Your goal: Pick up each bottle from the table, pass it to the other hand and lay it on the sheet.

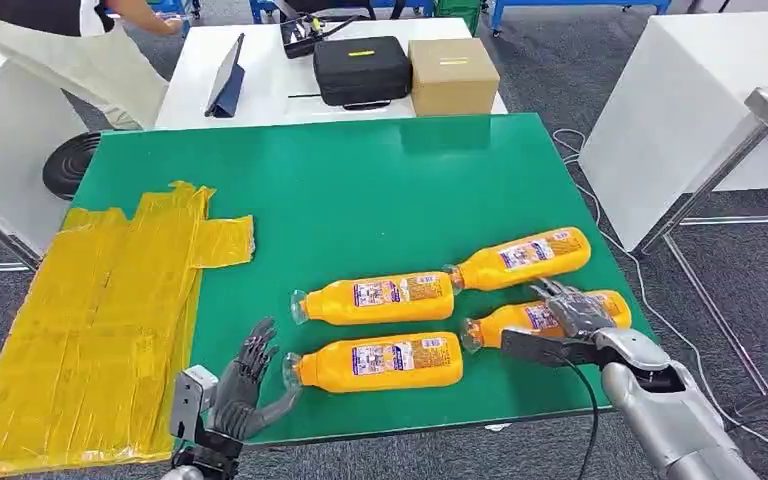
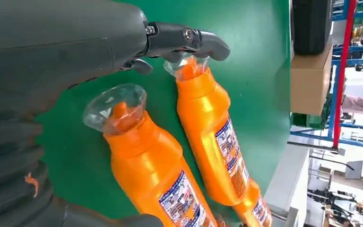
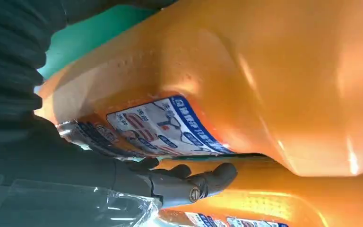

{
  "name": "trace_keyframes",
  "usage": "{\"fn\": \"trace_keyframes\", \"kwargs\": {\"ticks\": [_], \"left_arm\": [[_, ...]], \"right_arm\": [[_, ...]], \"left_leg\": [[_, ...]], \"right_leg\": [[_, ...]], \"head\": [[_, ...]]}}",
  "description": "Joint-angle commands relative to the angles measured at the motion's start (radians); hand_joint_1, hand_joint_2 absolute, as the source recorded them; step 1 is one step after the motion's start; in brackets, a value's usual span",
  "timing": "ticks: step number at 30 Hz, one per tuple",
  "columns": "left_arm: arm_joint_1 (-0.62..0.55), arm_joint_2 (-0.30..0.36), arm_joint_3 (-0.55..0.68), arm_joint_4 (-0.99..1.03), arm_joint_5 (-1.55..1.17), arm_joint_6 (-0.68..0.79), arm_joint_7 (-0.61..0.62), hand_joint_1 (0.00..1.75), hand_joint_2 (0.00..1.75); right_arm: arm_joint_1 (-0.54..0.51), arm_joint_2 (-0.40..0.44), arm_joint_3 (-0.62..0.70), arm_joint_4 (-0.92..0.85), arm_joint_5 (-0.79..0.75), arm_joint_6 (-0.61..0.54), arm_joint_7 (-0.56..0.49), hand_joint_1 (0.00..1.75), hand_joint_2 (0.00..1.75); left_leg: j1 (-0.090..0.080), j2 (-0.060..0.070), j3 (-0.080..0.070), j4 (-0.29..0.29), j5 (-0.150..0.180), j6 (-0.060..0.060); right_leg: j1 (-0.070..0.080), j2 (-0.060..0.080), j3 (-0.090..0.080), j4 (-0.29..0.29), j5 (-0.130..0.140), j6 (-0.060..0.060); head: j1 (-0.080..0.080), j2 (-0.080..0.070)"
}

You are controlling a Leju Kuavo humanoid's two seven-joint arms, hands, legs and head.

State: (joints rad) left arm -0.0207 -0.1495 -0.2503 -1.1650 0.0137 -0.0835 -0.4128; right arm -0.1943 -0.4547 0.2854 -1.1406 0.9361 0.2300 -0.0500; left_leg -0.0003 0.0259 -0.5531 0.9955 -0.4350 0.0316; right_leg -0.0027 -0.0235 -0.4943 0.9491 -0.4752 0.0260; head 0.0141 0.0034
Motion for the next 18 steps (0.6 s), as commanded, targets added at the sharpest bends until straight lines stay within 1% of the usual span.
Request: {"fn": "trace_keyframes", "kwargs": {"ticks": [1,2,3,4,5,6,7,8,9,11,12,13,14,15,16,17,18], "left_arm": [[-0.072,-0.008,-0.002,0.132,-0.004,-0.015,0.000,0.00,1.75],[-0.075,-0.008,-0.002,0.134,-0.004,-0.014,0.000,0.00,1.75],[-0.075,-0.007,-0.002,0.133,-0.004,-0.014,0.000,0.00,1.75],[-0.076,-0.007,-0.001,0.130,-0.004,-0.013,0.000,0.00,1.75],[-0.076,-0.007,0.000,0.128,-0.002,-0.013,0.001,0.00,1.75],[-0.077,-0.006,0.000,0.129,-0.002,-0.012,0.003,0.00,1.75],[-0.078,-0.005,0.000,0.130,-0.001,-0.012,0.004,0.00,1.75],[-0.077,-0.002,0.001,0.131,0.001,-0.011,0.004,0.00,1.75],[-0.075,0.000,0.004,0.128,0.005,-0.009,0.006,0.00,1.75],[-0.068,0.006,0.012,0.116,0.013,-0.005,0.007,0.00,1.75],[-0.062,0.008,0.019,0.107,0.017,-0.001,0.008,0.00,1.75],[-0.051,0.011,0.028,0.094,0.019,0.002,0.009,0.00,1.75],[-0.040,0.011,0.037,0.080,0.021,0.006,0.012,0.00,1.75],[-0.029,0.012,0.044,0.069,0.023,0.009,0.014,0.00,1.75],[-0.008,0.010,0.056,0.047,0.025,0.015,0.018,0.00,1.75],[0.003,0.009,0.060,0.038,0.025,0.018,0.022,0.00,1.75],[0.014,0.007,0.065,0.028,0.025,0.021,0.026,0.00,1.75]], "right_arm": [[0.150,-0.049,0.084,0.074,-0.061,0.083,-0.008,1.75,1.75],[0.155,-0.058,0.088,0.075,-0.072,0.090,-0.014,1.75,1.75],[0.154,-0.060,0.089,0.077,-0.074,0.090,-0.014,1.75,1.75],[0.148,-0.059,0.092,0.082,-0.074,0.091,-0.013,1.75,1.75],[0.140,-0.059,0.098,0.092,-0.072,0.094,-0.011,1.75,1.75],[0.136,-0.058,0.103,0.099,-0.071,0.097,-0.010,1.75,1.75],[0.132,-0.056,0.107,0.103,-0.067,0.098,-0.009,1.75,1.75],[0.121,-0.045,0.113,0.111,-0.058,0.094,-0.003,1.75,1.75],[0.107,-0.032,0.115,0.129,-0.048,0.089,0.001,1.75,1.75],[0.060,-0.003,0.118,0.179,-0.025,0.052,-0.012,1.75,1.75],[0.032,0.016,0.118,0.200,-0.016,0.027,-0.016,1.75,1.75],[-0.005,0.050,0.107,0.239,-0.018,-0.009,-0.016,1.75,1.75],[-0.034,0.080,0.088,0.265,-0.022,-0.067,-0.009,1.75,1.75],[-0.060,0.104,0.081,0.282,-0.022,-0.100,-0.002,1.75,1.75],[-0.083,0.143,0.048,0.288,-0.025,-0.209,0.020,1.75,1.75],[-0.086,0.154,0.038,0.265,-0.022,-0.249,0.031,1.75,1.75],[-0.073,0.168,0.013,0.217,-0.040,-0.292,0.033,1.75,1.75]], "left_leg": [[0.001,-0.008,0.001,-0.002,0.001,-0.001],[0.001,-0.012,0.000,-0.003,0.002,-0.001],[0.001,-0.013,0.000,-0.003,0.003,-0.001],[0.002,-0.012,0.002,-0.003,0.002,-0.001],[0.001,-0.013,0.001,-0.003,0.002,0.000],[0.002,-0.011,0.002,-0.002,0.001,0.000],[0.002,-0.012,0.002,-0.003,0.002,0.000],[0.002,-0.010,0.004,-0.002,0.001,0.000],[0.001,-0.011,0.002,-0.003,0.002,0.000],[0.002,-0.009,0.004,-0.003,0.002,0.000],[0.001,-0.010,0.002,-0.004,0.003,0.000],[0.002,-0.006,0.005,-0.002,0.001,0.000],[0.001,-0.006,0.004,-0.004,0.002,0.000],[0.002,-0.003,0.006,-0.002,0.000,0.001],[0.002,-0.002,0.004,-0.004,0.002,0.000],[0.002,0.003,0.006,-0.002,0.000,0.001],[0.002,0.004,0.004,-0.003,0.000,0.001]], "right_leg": [[0.001,-0.006,0.004,-0.004,0.000,0.000],[0.001,-0.008,0.005,-0.006,0.001,0.000],[0.001,-0.009,0.005,-0.007,0.001,0.000],[0.001,-0.008,0.006,-0.006,0.000,0.000],[0.001,-0.009,0.006,-0.007,0.001,0.000],[0.001,-0.008,0.008,-0.007,0.000,0.000],[0.001,-0.008,0.008,-0.008,0.000,0.001],[0.001,-0.007,0.010,-0.007,0.000,0.001],[0.001,-0.007,0.009,-0.009,0.001,0.001],[0.001,-0.005,0.009,-0.010,0.001,0.001],[0.001,-0.005,0.009,-0.010,0.002,0.001],[0.002,-0.003,0.011,-0.009,0.001,0.001],[0.001,-0.002,0.009,-0.009,0.002,0.000],[0.002,0.000,0.011,-0.008,0.001,0.000],[0.001,0.002,0.009,-0.010,0.003,0.000],[0.002,0.006,0.010,-0.008,0.004,0.000],[0.002,0.008,0.008,-0.007,0.004,0.000]], "head": [[0.000,0.000],[0.000,0.000],[0.000,0.000],[0.000,0.000],[0.000,0.000],[0.000,0.000],[0.000,0.000],[0.000,0.000],[0.001,0.000],[0.000,0.000],[0.000,0.000],[0.001,0.000],[0.000,0.000],[0.000,0.000],[0.000,0.000],[0.001,0.000],[0.000,0.000]]}}
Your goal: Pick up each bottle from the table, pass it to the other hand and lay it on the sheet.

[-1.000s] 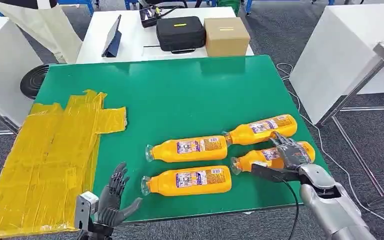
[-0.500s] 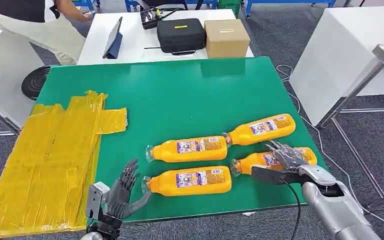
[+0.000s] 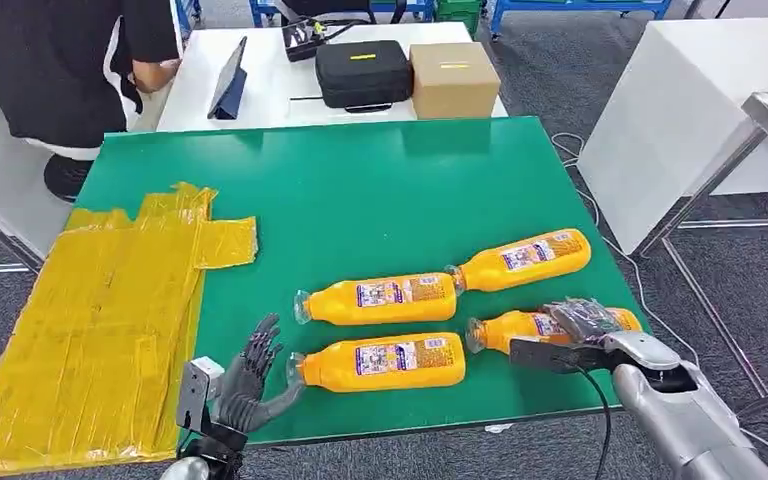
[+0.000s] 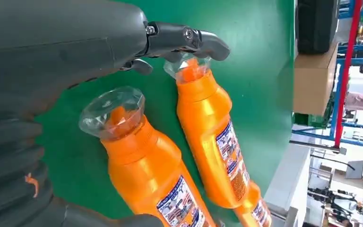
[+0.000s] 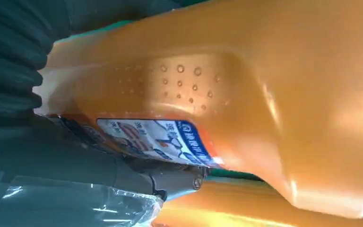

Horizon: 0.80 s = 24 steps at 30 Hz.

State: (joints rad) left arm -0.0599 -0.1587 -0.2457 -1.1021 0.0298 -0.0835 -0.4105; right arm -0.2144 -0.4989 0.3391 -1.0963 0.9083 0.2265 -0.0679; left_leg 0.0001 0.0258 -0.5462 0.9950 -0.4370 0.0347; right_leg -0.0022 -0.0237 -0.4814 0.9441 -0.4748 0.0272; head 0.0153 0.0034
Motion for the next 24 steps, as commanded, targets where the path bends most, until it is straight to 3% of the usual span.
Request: {"fn": "trace_keyframes", "kwargs": {"ticks": [1,2,5,8,13,24], "left_arm": [[0.062,0.015,0.065,-0.042,0.009,0.024,0.024,0.00,1.75],[0.070,0.013,0.070,-0.045,0.009,0.028,0.026,0.00,1.75],[0.071,0.011,0.079,-0.037,0.011,0.032,0.027,0.00,1.75],[0.064,0.008,0.083,-0.024,0.011,0.034,0.026,0.00,1.75],[0.047,0.000,0.084,0.008,0.011,0.035,0.023,0.00,1.75],[0.029,-0.003,0.070,0.023,0.002,0.034,0.015,0.00,1.75]], "right_arm": [[-0.031,0.220,-0.065,0.109,-0.038,-0.314,0.045,1.75,1.75],[0.007,0.221,-0.090,0.011,-0.062,-0.343,0.045,1.75,1.75],[0.091,0.217,-0.146,-0.181,-0.141,-0.402,0.016,1.75,1.75],[0.146,0.219,-0.179,-0.270,-0.185,-0.432,-0.011,1.75,1.75],[0.313,0.302,-0.272,-0.521,-0.324,-0.533,-0.131,1.75,1.75],[0.399,0.380,-0.247,-0.629,-0.373,-0.562,-0.202,1.75,1.75]], "left_leg": [[0.000,0.008,-0.005,-0.004,0.003,-0.003],[0.001,0.010,-0.006,-0.002,0.001,-0.003],[0.000,0.008,-0.004,0.000,0.002,-0.002],[-0.001,0.000,-0.008,-0.001,0.003,-0.002],[0.000,-0.004,-0.017,0.000,0.006,-0.002],[0.000,-0.004,-0.026,-0.001,0.006,-0.002]], "right_leg": [[0.000,0.012,-0.008,-0.002,0.006,-0.002],[0.002,0.013,0.002,-0.001,0.005,-0.002],[0.001,0.008,0.001,0.002,0.004,-0.004],[0.000,0.003,-0.010,0.002,0.003,-0.004],[0.001,-0.002,-0.008,0.003,0.003,-0.002],[0.002,-0.002,-0.019,0.004,0.003,-0.003]], "head": [[-0.001,0.000],[-0.001,0.000],[-0.001,0.000],[-0.001,0.000],[-0.001,0.000],[-0.002,0.000]]}}
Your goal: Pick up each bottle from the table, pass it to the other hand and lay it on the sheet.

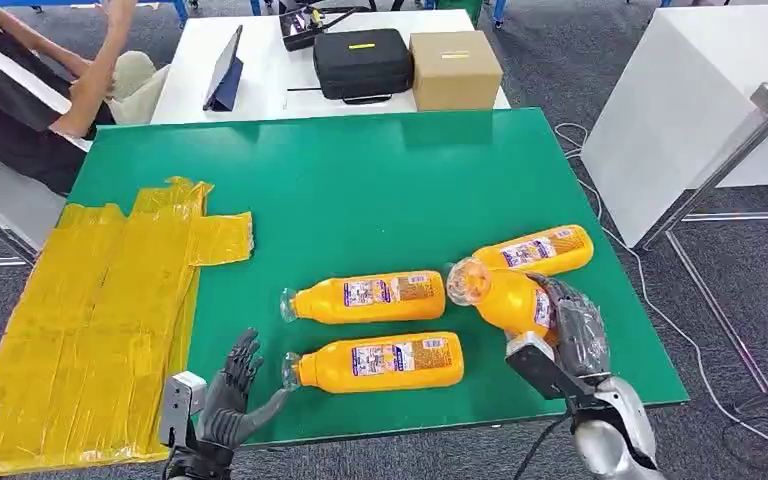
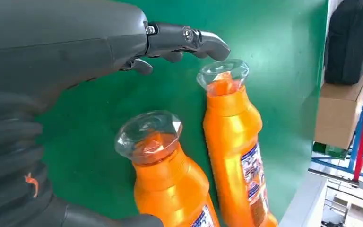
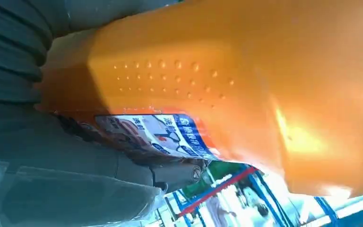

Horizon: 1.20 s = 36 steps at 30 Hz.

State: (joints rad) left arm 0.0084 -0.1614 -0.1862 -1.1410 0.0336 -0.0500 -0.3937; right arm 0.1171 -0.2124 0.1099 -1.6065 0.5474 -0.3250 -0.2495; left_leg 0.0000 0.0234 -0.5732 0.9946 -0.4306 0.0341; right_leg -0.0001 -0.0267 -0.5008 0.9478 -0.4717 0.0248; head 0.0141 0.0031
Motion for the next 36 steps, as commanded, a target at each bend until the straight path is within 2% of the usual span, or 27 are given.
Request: {"fn": "trace_keyframes", "kwargs": {"ticks": [1,5,9,13,15,16,22,30,36], "left_arm": [[-0.040,-0.001,0.011,0.064,-0.003,0.000,-0.002,0.00,1.75],[-0.058,-0.004,0.004,0.070,-0.016,0.000,-0.010,0.00,1.75],[-0.070,-0.011,-0.026,0.017,-0.022,-0.021,-0.016,0.00,1.75],[-0.071,0.012,-0.100,-0.153,-0.076,-0.011,-0.030,0.00,1.75],[-0.067,0.017,-0.121,-0.223,-0.085,0.001,0.003,0.00,1.75],[-0.060,0.032,-0.151,-0.295,-0.138,0.042,-0.006,0.00,1.75],[-0.047,0.043,-0.183,-0.396,-0.203,0.126,0.015,0.00,1.75],[-0.044,0.040,-0.247,-0.447,-0.210,0.113,0.021,0.00,1.75],[-0.045,0.042,-0.248,-0.446,-0.211,0.113,0.022,0.00,1.75]], "right_arm": [[0.069,0.096,-0.015,-0.126,-0.022,-0.012,-0.030,1.75,1.75],[0.045,0.144,0.056,-0.143,-0.085,0.019,-0.103,1.75,1.75],[-0.038,0.162,0.137,-0.051,-0.124,0.054,-0.152,1.75,1.75],[-0.111,0.195,0.194,0.037,-0.189,0.060,-0.223,1.75,1.75],[-0.137,0.212,0.212,0.070,-0.192,0.053,-0.233,1.75,1.75],[-0.153,0.230,0.221,0.090,-0.201,0.044,-0.251,1.75,1.75],[-0.165,0.252,0.242,0.104,-0.201,0.045,-0.252,1.75,1.75],[-0.206,0.301,0.294,0.186,-0.208,0.101,-0.250,1.75,1.75],[-0.207,0.302,0.295,0.189,-0.208,0.100,-0.250,1.75,1.75]], "left_leg": [[-0.001,-0.003,0.002,-0.001,0.000,-0.002],[-0.001,-0.001,0.001,-0.001,0.000,-0.001],[0.000,0.002,0.001,-0.001,-0.001,-0.003],[0.000,0.002,0.002,-0.001,-0.001,-0.004],[0.001,0.002,0.000,0.000,0.000,-0.002],[0.000,0.003,0.000,0.001,-0.001,-0.003],[0.000,0.001,0.001,0.000,0.000,-0.003],[0.000,0.002,0.000,-0.001,0.001,-0.002],[0.000,0.000,0.002,-0.001,0.000,-0.003]], "right_leg": [[-0.001,0.001,0.002,0.000,-0.001,0.000],[-0.001,0.001,0.000,0.000,-0.001,0.000],[-0.001,0.006,0.000,0.001,0.000,-0.001],[-0.001,0.007,0.001,0.001,0.000,-0.001],[0.000,0.005,-0.001,0.001,0.001,-0.001],[0.000,0.007,-0.002,0.003,0.000,-0.001],[0.000,0.004,0.000,0.001,0.000,-0.001],[0.000,0.004,-0.001,0.001,0.000,0.000],[-0.001,0.004,0.001,0.001,0.000,0.000]], "head": [[0.000,0.000],[0.000,0.000],[0.000,0.000],[0.000,0.000],[0.000,0.000],[0.000,0.000],[0.000,0.000],[0.000,0.000],[0.000,0.000]]}}
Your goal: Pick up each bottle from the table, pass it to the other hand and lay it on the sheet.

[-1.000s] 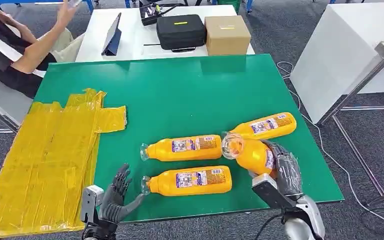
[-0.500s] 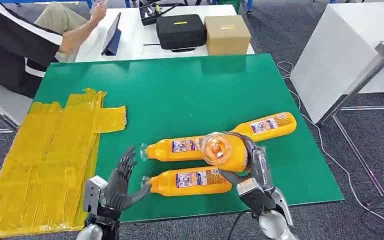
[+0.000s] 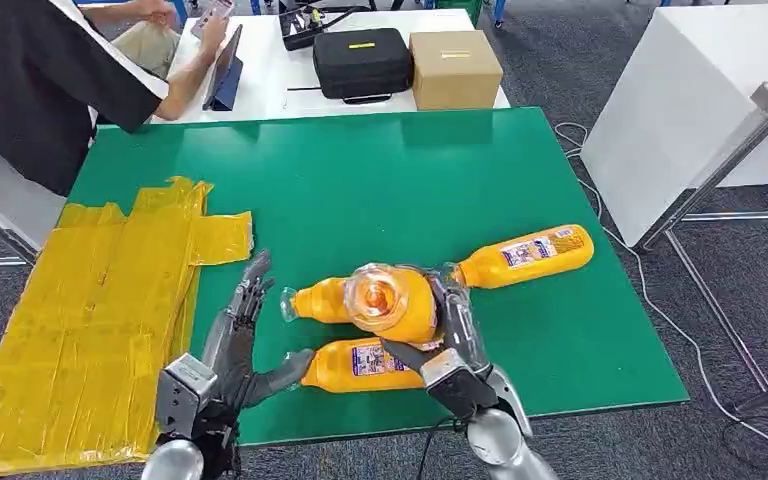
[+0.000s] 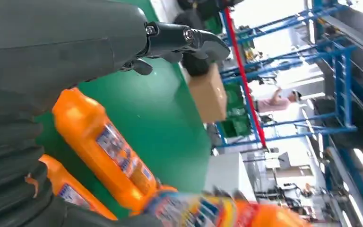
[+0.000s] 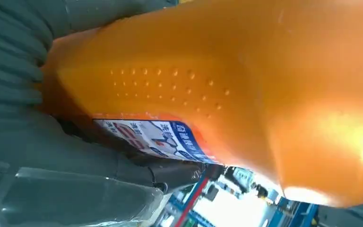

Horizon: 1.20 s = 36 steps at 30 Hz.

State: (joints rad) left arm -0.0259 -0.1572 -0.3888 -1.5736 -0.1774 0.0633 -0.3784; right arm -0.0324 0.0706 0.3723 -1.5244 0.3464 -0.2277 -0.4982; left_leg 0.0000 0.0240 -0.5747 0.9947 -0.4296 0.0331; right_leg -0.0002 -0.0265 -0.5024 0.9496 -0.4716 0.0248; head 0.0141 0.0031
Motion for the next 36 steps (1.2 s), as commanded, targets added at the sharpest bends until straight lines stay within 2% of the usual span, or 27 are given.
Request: {"fn": "trace_keyframes", "kwargs": {"ticks": [1,9,21,30,36], "left_arm": [[-0.011,0.038,-0.047,-0.011,0.001,0.001,0.006,0.00,1.75],[-0.013,0.041,-0.090,0.003,-0.001,0.008,0.006,0.00,1.75],[-0.050,0.020,-0.107,0.024,0.009,-0.003,0.030,0.00,1.75],[-0.070,0.012,-0.103,0.040,0.025,-0.010,0.042,0.00,1.75],[-0.071,0.012,-0.102,0.040,0.025,-0.010,0.042,0.00,1.75]], "right_arm": [[-0.059,0.019,0.037,0.107,-0.012,0.016,0.004,1.75,1.75],[-0.165,0.088,0.094,0.263,-0.047,0.059,0.013,1.75,1.75],[-0.257,0.106,0.164,0.416,-0.079,0.060,0.008,1.75,1.75],[-0.266,0.103,0.260,0.473,-0.061,0.054,0.020,1.75,1.75],[-0.265,0.103,0.262,0.474,-0.060,0.052,0.021,1.75,1.75]], "left_leg": [[0.000,0.000,0.002,-0.001,0.000,-0.002],[0.000,0.002,0.004,-0.002,-0.001,-0.002],[0.000,0.000,0.003,-0.001,0.000,-0.002],[0.000,-0.001,0.003,-0.001,0.000,-0.002],[0.000,-0.002,0.003,-0.002,0.000,-0.002]], "right_leg": [[-0.001,0.003,0.002,-0.001,0.000,0.000],[-0.001,0.006,0.002,-0.001,0.000,-0.001],[-0.001,0.004,0.002,-0.001,0.000,0.000],[-0.001,0.002,0.002,-0.001,0.000,0.000],[-0.001,0.002,0.003,-0.002,0.000,0.000]], "head": [[0.000,0.000],[0.000,0.000],[0.000,0.000],[0.000,0.000],[0.000,0.000]]}}
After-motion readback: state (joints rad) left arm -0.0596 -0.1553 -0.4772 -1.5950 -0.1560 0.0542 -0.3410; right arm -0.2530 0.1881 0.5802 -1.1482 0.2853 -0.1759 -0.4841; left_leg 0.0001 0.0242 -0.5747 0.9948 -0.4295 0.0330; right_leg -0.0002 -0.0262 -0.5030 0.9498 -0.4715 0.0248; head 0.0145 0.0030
